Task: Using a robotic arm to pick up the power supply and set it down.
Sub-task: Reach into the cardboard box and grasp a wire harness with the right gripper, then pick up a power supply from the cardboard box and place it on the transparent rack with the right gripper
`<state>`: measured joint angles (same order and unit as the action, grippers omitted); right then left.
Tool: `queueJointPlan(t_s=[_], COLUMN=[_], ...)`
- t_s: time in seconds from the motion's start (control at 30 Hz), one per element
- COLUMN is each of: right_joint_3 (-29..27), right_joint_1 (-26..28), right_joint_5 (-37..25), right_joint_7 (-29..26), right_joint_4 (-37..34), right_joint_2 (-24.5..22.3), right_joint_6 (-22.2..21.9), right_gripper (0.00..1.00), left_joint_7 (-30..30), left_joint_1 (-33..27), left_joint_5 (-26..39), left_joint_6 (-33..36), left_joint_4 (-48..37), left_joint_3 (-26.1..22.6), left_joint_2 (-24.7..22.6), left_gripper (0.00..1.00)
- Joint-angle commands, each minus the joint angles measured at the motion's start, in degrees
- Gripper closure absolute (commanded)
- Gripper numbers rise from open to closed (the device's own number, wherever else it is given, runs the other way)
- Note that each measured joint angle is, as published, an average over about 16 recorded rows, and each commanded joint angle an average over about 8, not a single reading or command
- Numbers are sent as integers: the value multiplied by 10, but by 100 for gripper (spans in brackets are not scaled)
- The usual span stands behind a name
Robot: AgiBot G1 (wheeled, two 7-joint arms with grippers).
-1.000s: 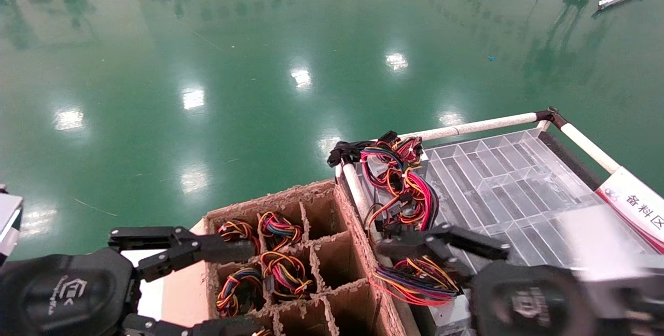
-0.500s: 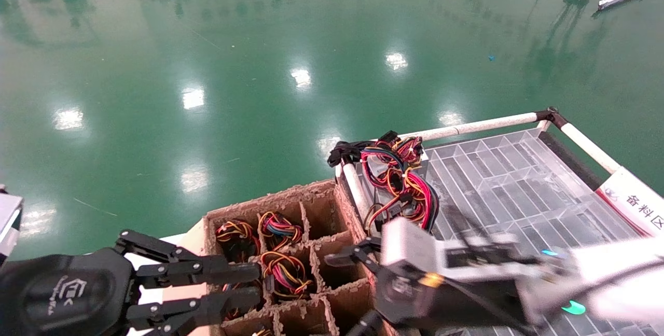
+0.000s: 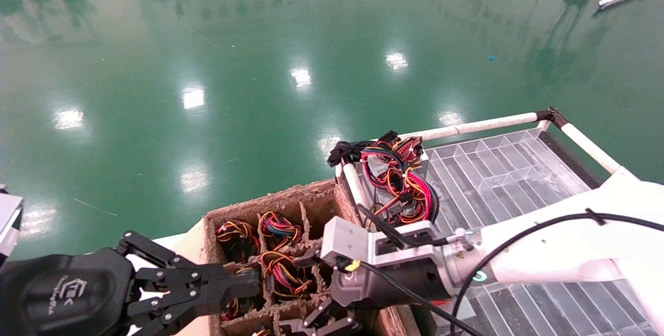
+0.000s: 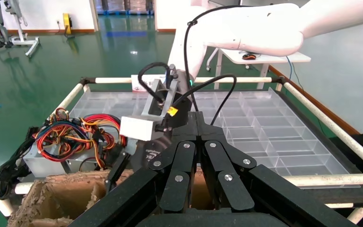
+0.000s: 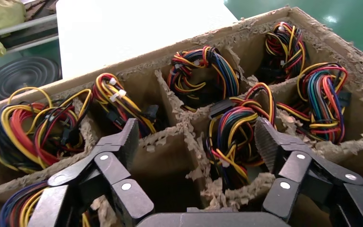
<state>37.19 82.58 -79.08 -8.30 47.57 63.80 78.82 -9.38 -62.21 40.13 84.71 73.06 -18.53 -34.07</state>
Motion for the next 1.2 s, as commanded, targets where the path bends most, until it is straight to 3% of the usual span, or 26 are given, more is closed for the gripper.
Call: queueJointPlan(t_s=[0.03,0.13,0.87,1.03,1.2], right_joint_3=[4,8,24,19,7], right_joint_1=[5,11,23,20,14], right_joint_5=[-5,-12,-44,-36,-16], right_joint_7=[8,12,-12,-15,-20], right_joint_4=[-17,-32,-65,-65,-57], right_joint_2=[10,20,48,43,32], right_joint_6=[0,-4,-34,-31,-25], right_gripper=[100,100,100,100,100], left_joint_7=[0,0,0,0,0], left_joint_1=[0,0,0,0,0], left_joint_5=[0,0,0,0,0], left_joint_6=[0,0,0,0,0], left_joint_4=[0,0,0,0,0], left_joint_3=[0,0,0,-1,-1], left_joint_2=[0,0,0,0,0], left_gripper=[23,21,28,24,13])
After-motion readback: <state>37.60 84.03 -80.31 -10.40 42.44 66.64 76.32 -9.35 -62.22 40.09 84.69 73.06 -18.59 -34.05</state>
